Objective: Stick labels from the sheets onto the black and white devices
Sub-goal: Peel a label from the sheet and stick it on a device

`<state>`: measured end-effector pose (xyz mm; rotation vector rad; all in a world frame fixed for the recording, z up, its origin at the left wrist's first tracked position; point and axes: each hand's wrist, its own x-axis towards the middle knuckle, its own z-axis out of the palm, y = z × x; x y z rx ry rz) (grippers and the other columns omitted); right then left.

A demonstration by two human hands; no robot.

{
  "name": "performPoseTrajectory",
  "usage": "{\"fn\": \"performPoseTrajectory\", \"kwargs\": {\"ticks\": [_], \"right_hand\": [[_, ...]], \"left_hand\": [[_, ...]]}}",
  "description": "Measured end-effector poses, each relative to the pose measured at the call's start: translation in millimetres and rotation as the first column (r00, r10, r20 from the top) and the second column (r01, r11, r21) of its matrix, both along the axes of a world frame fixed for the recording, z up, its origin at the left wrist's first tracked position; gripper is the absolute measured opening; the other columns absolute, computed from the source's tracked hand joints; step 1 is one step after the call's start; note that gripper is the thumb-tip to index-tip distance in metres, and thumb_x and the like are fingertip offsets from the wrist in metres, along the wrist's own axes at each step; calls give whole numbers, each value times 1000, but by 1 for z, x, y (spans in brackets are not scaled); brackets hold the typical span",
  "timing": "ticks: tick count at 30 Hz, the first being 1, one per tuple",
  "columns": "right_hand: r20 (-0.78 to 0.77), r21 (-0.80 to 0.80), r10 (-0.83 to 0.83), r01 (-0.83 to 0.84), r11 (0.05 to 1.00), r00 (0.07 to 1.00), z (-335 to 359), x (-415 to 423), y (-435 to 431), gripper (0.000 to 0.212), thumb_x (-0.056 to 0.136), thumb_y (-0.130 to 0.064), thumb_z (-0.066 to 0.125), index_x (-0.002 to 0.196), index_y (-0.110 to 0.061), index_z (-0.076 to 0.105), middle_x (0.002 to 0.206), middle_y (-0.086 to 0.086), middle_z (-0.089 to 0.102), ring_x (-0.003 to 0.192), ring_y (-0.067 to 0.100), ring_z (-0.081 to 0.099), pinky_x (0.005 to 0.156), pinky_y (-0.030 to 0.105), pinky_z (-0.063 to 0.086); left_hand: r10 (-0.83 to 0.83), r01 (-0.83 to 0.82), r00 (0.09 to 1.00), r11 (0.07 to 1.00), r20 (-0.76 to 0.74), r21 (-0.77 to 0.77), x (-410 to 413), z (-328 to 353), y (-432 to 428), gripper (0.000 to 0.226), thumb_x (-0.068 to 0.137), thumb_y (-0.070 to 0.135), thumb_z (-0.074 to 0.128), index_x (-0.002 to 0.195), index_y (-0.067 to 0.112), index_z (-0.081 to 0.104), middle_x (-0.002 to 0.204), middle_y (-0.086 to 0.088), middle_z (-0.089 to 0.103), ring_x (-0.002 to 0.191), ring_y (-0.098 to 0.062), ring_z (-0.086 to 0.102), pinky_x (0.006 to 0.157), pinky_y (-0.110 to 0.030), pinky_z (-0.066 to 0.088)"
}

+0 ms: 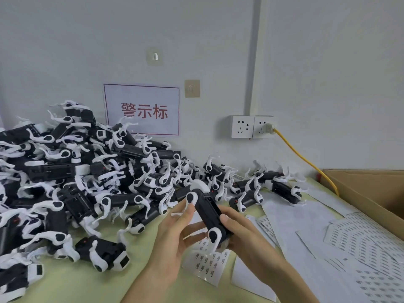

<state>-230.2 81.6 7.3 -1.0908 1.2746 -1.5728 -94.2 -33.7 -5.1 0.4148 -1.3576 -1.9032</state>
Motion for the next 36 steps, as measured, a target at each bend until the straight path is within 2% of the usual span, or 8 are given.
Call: {"fn": "performPoseTrajectory", "kwargs": {"ticks": [5,9,12,18,24,28,32,36], "right_hand": [[28,30,-43,42,999,999,0,2,-2,32,95,-46,61,115,-24,74,100,9,72,87,19,65,72,30,51],[25,-8,-121,122,993,992,1,-1,-2,41,89,-50,57,100,-15,74,85,13,66,70,18,59,59,26,48],[-1,-15,-160,160,987,987,0,-2,-2,38,88,-50,57,98,-20,77,84,9,70,72,15,63,62,24,50],[-15,29,-186,186,982,983,-4,-2,-4,35,102,-39,53,106,-10,72,87,10,72,74,16,66,64,24,51],[48,20,-235,234,972,971,-4,0,-6,60,83,-57,64,113,-6,66,100,18,64,90,23,59,79,36,46],[16,14,-253,253,967,967,-3,1,-6,71,84,-62,69,115,1,58,99,21,62,87,23,59,83,41,42],[70,30,-220,219,975,973,-5,-4,-5,47,84,-51,69,89,-8,51,85,6,62,78,21,58,67,33,43],[51,16,-178,178,984,983,-7,-10,-5,40,85,-45,70,85,-10,50,80,4,57,75,18,57,65,31,39]], "left_hand": [[8,-2,997,997,80,-77,-1,6,6,58,87,49,78,136,23,62,118,-9,75,106,-31,73,83,-38,53],[32,-21,995,993,95,-115,-3,7,9,37,81,50,81,117,46,72,95,3,78,92,-26,77,67,-25,57],[10,3,995,993,104,-118,-1,8,10,34,77,48,77,111,53,73,94,7,77,93,-24,77,66,-21,55],[-6,24,988,992,151,-122,-1,7,11,35,84,43,81,117,40,71,101,2,77,90,-23,76,66,-23,55],[-50,77,970,991,237,-107,-6,-3,11,37,95,34,69,126,32,49,111,5,77,98,-22,75,78,-28,53],[-88,145,943,977,322,-158,-7,-5,12,13,96,34,70,108,34,70,97,4,77,86,-16,75,75,-25,54],[-115,198,925,959,362,-201,-7,-3,16,12,99,30,66,105,28,77,94,8,78,85,-9,74,74,-16,54],[-118,195,929,962,350,-193,-7,-2,18,24,99,34,63,112,18,75,106,-4,79,90,-16,75,76,-20,55]]}}
